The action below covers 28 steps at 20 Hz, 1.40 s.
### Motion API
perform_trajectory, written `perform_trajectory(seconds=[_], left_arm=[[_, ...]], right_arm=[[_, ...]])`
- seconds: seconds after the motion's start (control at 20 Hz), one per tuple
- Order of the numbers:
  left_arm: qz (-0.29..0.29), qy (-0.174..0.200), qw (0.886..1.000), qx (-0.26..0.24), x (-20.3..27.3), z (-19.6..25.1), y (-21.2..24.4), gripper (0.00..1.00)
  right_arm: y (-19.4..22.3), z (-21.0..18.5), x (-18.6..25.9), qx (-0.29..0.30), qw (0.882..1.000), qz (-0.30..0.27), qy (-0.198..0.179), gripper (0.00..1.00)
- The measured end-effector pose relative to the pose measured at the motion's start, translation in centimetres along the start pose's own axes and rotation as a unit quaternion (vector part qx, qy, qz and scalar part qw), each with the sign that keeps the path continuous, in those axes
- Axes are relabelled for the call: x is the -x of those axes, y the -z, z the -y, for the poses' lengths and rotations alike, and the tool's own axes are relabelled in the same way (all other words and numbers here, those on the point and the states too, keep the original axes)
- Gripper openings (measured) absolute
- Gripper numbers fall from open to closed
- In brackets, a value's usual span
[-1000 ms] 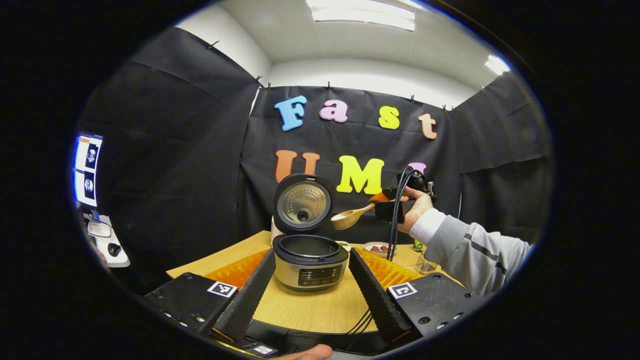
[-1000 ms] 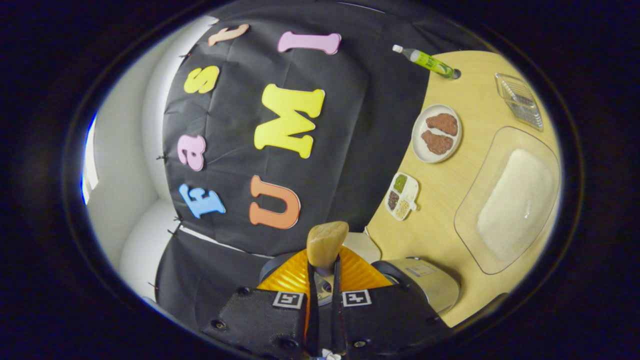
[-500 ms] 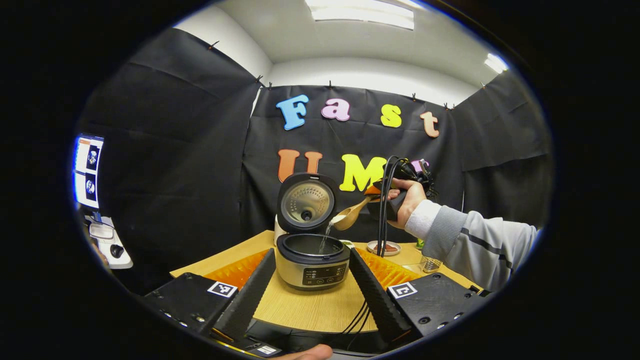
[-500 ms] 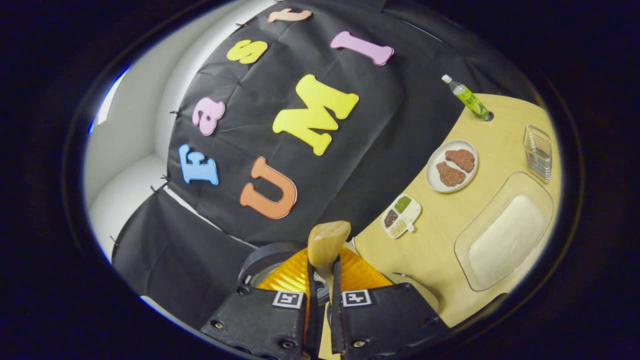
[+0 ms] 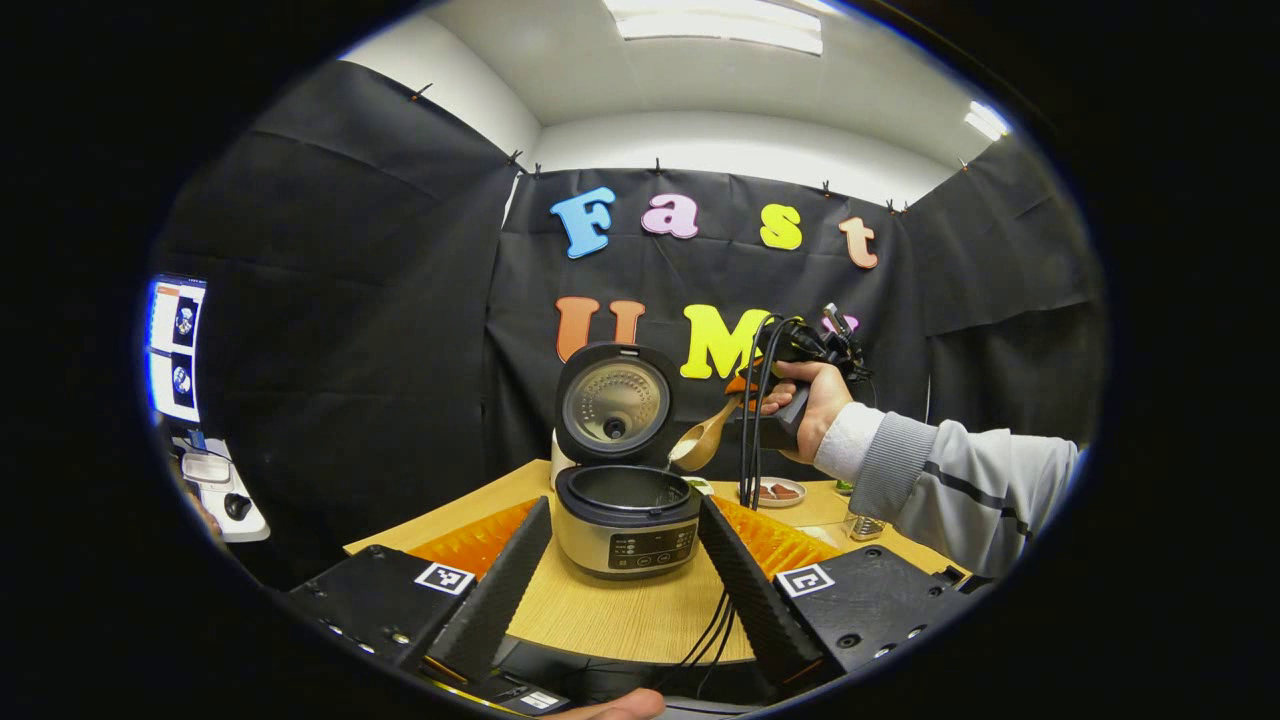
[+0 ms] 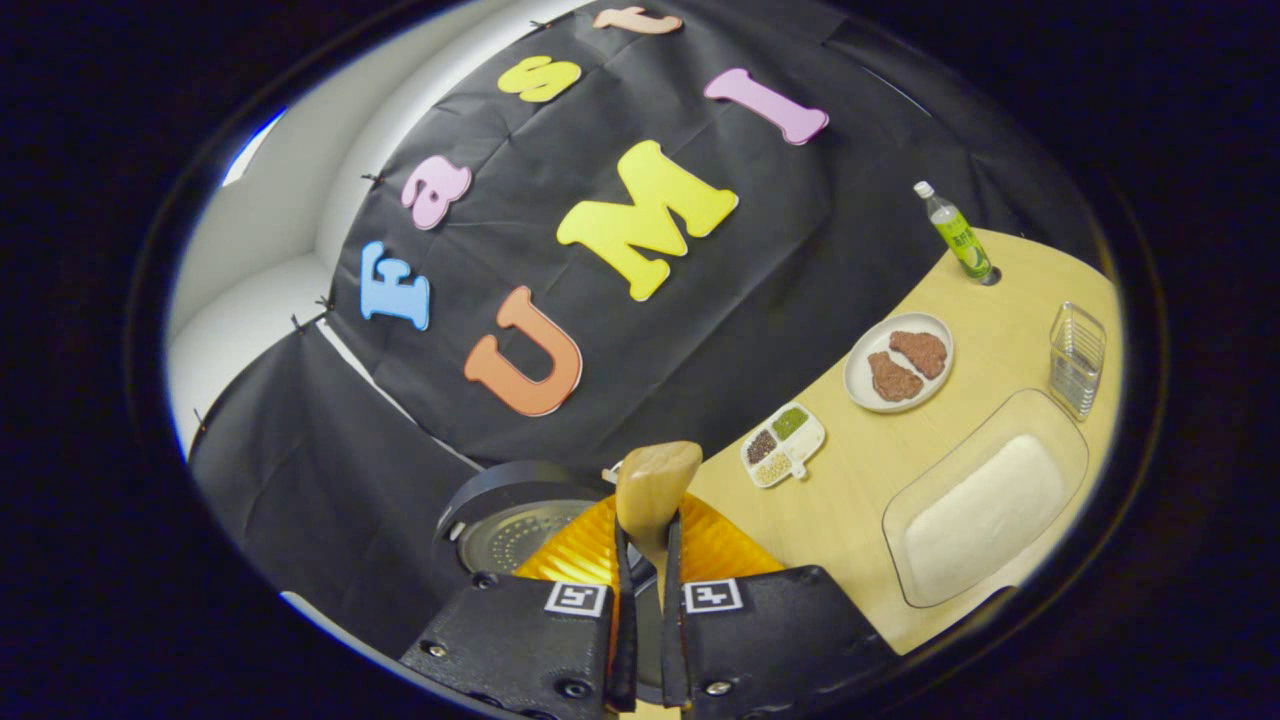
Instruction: Close the left gripper, press the button to open the rice cooker; take a wooden spoon from the chopstick holder with the right hand, scoop a spoonful of rice and pour it into the rice cooker, then put the wooden spoon back into the chopstick holder.
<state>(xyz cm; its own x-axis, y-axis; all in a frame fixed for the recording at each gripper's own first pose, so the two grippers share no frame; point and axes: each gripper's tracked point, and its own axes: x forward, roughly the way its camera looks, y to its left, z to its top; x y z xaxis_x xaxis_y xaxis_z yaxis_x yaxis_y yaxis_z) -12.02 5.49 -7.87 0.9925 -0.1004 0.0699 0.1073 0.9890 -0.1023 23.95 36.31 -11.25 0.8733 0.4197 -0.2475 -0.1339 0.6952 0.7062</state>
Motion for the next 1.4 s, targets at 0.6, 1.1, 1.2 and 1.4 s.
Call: perform_trajectory(seconds=[0.6,1.1,1.2,1.4], left_arm=[[0.001,-0.006,1.0,0.003,0.1,-0.1,-0.1,0.94],[0.006,-0.012,1.0,0.007,-0.2,-0.7,0.5,0.94],[0.005,-0.01,1.0,0.006,-0.3,-0.5,0.6,0.94],[0.007,-0.007,1.0,0.005,-0.4,-0.6,0.5,0.94]], right_arm=[[3.9,-6.2,0.6,0.224,0.973,0.001,-0.051,0.15],[8.9,-9.4,1.9,0.471,0.878,0.019,-0.079,0.15],[9.9,-9.2,1.9,0.505,0.86,0.02,-0.073,0.15],[9.9,-8.9,2.0,0.505,0.86,0.022,-0.071,0.15]])
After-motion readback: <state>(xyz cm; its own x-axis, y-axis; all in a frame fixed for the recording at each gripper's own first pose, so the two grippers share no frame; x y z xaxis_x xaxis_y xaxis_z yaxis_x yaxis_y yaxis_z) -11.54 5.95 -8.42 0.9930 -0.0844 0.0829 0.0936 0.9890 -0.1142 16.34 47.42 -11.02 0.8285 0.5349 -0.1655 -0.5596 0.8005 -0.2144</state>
